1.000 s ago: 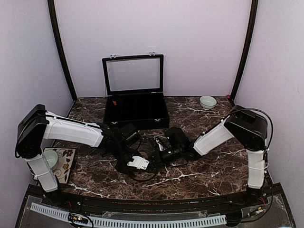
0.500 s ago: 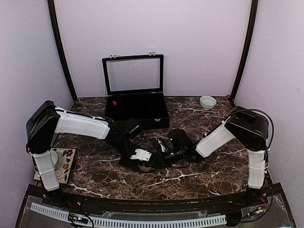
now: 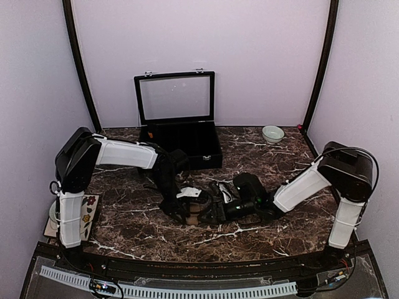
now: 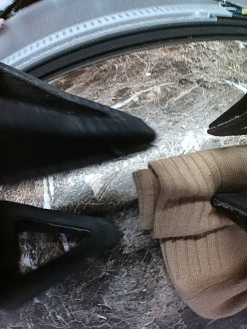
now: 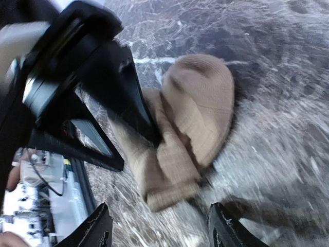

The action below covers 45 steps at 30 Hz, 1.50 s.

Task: Roll the socks
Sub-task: Roll the sock at the center of the board.

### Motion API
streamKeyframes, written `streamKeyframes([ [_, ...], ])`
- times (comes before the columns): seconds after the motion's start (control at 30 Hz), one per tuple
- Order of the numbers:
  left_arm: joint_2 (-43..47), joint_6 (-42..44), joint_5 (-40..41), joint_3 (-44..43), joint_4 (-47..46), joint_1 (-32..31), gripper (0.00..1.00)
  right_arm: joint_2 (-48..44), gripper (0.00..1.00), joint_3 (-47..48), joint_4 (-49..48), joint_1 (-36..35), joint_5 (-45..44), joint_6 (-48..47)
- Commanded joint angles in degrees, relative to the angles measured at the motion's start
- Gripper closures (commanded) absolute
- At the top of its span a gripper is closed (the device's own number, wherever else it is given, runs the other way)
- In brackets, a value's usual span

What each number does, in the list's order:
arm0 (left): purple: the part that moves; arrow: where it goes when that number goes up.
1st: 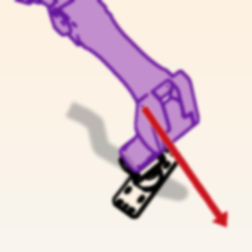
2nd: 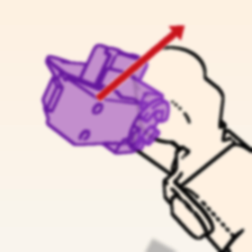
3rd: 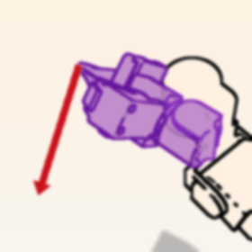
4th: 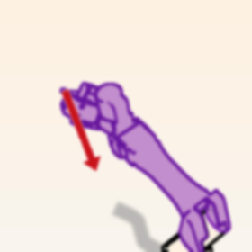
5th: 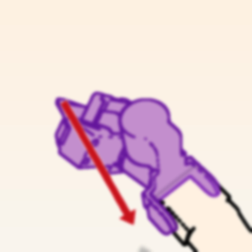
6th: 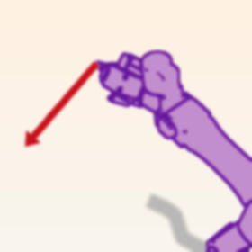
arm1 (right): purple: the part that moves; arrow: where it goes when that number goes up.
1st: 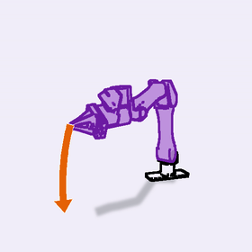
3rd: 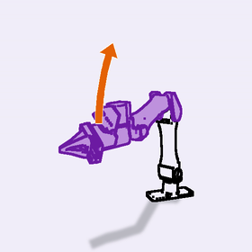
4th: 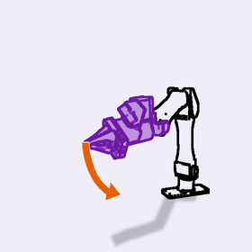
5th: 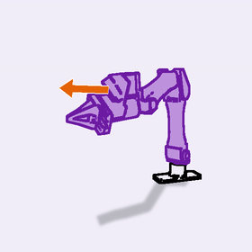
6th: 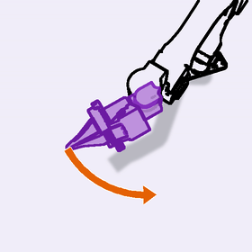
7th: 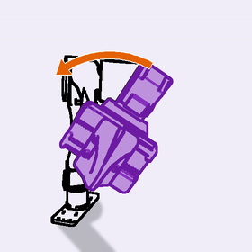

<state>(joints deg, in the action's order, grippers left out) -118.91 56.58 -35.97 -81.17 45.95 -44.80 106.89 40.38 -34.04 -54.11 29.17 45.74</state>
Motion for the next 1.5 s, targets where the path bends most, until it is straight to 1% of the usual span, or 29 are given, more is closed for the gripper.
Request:
streamKeyframes([
  [0.0, -7.10, -0.86, -1.26, -1.74, 10.66, 0.77, 0.58, -5.69, 0.38, -3.21, 5.35, -2.30, -10.77, -11.30],
  [0.1, -9.46, -0.83, -3.16, -3.98, 14.37, 1.11, 0.58, -9.24, 0.50, -5.45, 5.77, -3.99, -15.84, -14.77],
  [0.17, -10.24, -1.40, -3.55, -4.48, 15.04, 1.11, 0.57, -11.90, 0.53, -7.32, 5.48, -5.43, -19.48, -16.98],
  [0.2, -10.69, -1.46, -4.02, -4.85, 15.98, 1.11, 0.57, -13.82, 0.53, -8.20, 5.30, -6.97, -21.99, -19.63],
  [0.23, -11.14, -1.50, -4.68, -5.34, 16.82, 1.11, 0.57, -14.97, 0.54, -9.15, 4.99, -10.28, -25.72, -23.43],
  [0.3, -12.35, -1.76, -5.50, -6.12, 18.41, 1.20, 0.57, -18.98, 0.57, -10.73, 3.47, -14.53, -30.83, -31.22],
  [0.33, -12.80, -1.87, -5.75, -6.23, 18.88, 1.28, 0.57, -19.69, 0.59, -11.23, 2.49, -15.94, -32.89, -34.46],
  [0.4, -13.44, -3.22, -4.52, -6.08, 18.03, 1.50, 0.57, -20.02, 0.60, -11.04, 1.86, -17.43, -34.72, -39.55],
  [0.5, -13.72, -4.95, -2.13, -5.12, 15.80, 2.04, 0.57, -19.07, 0.60, -9.24, 1.07, -17.67, -35.03, -46.02],
  [0.6, -14.05, -6.17, -0.41, -3.99, 13.99, 2.49, 0.56, -16.25, 0.60, -8.10, -2.10, -17.58, -32.58, -52.79],
  [0.77, -14.51, -6.80, 1.92, -2.87, 12.02, 3.06, 0.56, -7.73, 0.61, -2.77, -2.09, -17.67, -28.37, -59.60],
  [0.87, -15.77, -6.88, 2.24, -3.30, 12.07, 3.56, 0.56, -4.77, 0.61, -0.23, -1.82, -17.65, -28.81, -63.72],
  [1.07, -16.15, -5.97, 2.46, -3.45, 12.39, 3.72, 0.56, -2.33, 0.60, 2.34, 0.30, -17.42, -31.40, -70.34],
  [1.2, -16.17, -5.64, 2.11, -4.19, 12.96, 3.78, 0.55, -0.67, 0.60, 3.27, 2.94, -16.92, -31.78, -72.72],
  [1.3, -16.10, -5.46, 1.65, -4.57, 13.33, 3.80, 0.55, 0.16, 0.60, 2.93, 3.84, -16.00, -30.47, -72.90],
  [1.47, -16.10, -4.68, 1.03, -4.78, 14.24, 3.76, 0.55, 2.01, 0.62, 2.94, 5.21, -15.09, -31.59, -73.29],
])
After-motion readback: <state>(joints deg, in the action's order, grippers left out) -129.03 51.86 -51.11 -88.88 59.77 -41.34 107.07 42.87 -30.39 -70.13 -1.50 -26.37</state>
